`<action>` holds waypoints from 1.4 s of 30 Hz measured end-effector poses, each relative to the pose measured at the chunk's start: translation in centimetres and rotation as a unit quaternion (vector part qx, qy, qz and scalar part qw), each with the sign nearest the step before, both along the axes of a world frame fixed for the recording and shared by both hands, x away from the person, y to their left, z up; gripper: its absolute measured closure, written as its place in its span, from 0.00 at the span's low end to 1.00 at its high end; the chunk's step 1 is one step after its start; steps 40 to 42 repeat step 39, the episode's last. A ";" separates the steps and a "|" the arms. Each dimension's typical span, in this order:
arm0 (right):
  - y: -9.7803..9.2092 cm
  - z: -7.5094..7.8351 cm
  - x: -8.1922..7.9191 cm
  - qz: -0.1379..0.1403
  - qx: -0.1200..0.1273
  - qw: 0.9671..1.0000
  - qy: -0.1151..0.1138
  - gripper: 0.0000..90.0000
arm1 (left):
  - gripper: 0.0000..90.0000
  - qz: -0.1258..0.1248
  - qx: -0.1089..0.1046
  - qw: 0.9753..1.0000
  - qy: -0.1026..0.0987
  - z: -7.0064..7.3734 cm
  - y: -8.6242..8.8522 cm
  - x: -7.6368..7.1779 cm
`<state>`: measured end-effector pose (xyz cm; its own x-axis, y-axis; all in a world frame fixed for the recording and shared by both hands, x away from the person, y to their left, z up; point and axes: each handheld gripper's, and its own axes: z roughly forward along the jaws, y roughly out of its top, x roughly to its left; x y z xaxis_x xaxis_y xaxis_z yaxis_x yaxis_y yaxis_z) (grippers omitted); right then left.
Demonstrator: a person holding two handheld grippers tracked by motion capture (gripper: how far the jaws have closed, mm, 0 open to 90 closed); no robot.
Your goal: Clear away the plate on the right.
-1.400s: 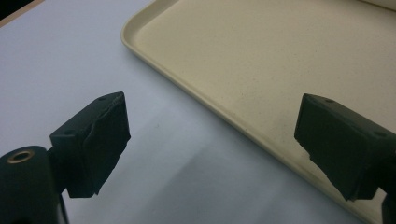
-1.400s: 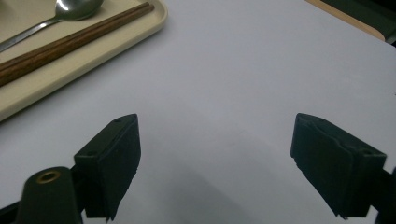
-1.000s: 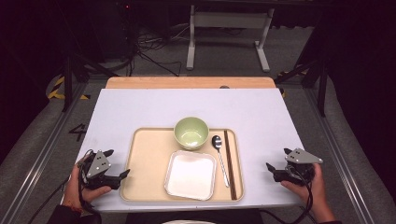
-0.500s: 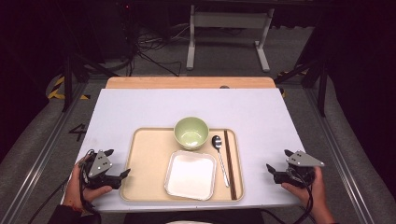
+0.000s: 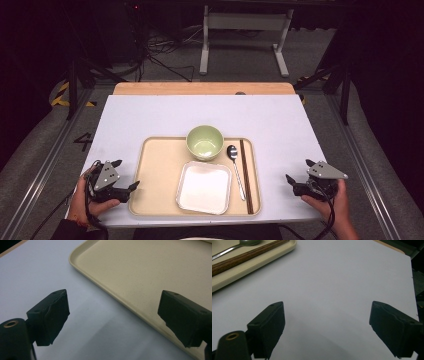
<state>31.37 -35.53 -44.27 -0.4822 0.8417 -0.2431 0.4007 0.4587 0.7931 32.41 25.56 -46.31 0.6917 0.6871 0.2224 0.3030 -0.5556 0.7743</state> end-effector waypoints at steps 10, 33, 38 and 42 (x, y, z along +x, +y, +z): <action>0.2 0.0 0.0 0.004 -0.004 1.000 0.002 0.16 | 0.12 0.000 -0.001 1.000 -0.001 0.0 0.0 0.0; 0.7 -0.4 0.5 0.021 -0.014 1.000 0.014 0.16 | 0.13 0.007 -0.014 1.000 0.001 -0.1 0.3 0.1; 0.5 -0.4 0.6 0.015 -0.001 1.000 0.018 0.17 | 0.13 0.012 -0.020 1.000 0.001 0.0 0.4 0.1; 0.5 -0.4 0.6 0.015 -0.001 1.000 0.018 0.17 | 0.13 0.015 -0.021 1.000 -0.001 0.0 0.4 0.0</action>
